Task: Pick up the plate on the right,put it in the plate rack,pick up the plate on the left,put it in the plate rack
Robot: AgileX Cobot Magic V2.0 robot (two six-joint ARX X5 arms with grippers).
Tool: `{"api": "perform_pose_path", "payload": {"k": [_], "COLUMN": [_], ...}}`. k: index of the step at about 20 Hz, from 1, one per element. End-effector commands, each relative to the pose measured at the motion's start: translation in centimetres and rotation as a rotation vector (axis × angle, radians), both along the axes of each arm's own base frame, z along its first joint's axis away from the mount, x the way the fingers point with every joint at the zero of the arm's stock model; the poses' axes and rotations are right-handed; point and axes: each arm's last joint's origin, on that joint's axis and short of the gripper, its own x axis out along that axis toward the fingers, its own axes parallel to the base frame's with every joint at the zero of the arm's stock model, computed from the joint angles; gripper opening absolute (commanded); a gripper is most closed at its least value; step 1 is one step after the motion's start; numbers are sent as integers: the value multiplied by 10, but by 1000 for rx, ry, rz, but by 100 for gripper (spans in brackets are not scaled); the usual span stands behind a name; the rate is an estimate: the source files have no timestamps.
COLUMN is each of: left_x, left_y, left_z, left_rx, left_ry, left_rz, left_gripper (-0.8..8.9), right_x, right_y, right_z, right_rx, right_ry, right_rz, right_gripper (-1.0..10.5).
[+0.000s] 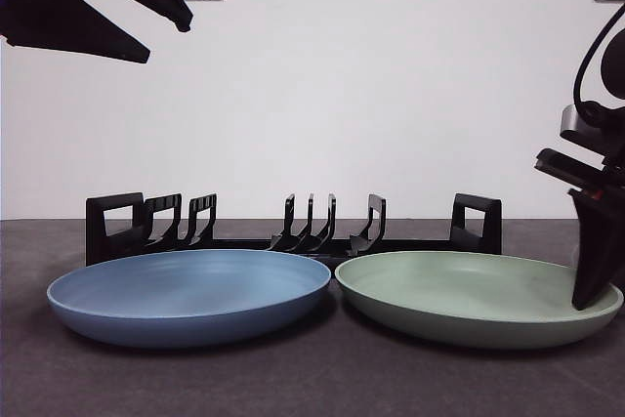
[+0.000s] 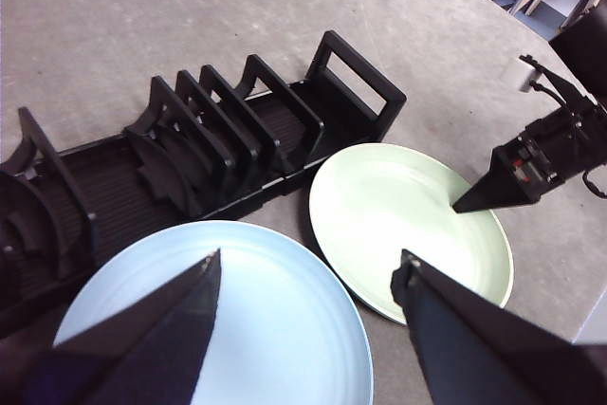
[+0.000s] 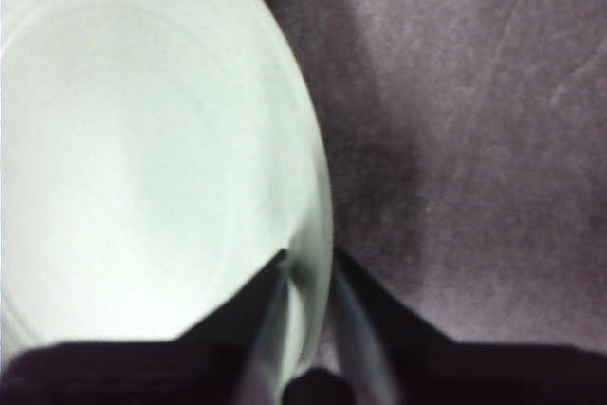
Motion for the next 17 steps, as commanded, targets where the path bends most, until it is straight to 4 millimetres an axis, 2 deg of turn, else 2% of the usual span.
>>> {"api": "perform_pose_path", "payload": {"k": [1,7,17], "left_x": [-1,-8,-31], "left_y": [-2,-12,-43], "left_z": [-1,-4,-4], "left_rx": [20,80,206], "left_ry": [0,-25,-179], "left_rz": [-6,-97,-329], "left_gripper": [315,315,315], "right_x": [0,-5,-30], "right_y": [0,-1,-5], "right_z": [1,13,62], "right_rx": [-2,12,-25], "right_ry": [-2,-20,-179], "right_rz": [-4,-34,-86], "right_gripper": [-12,-12,-12]}}
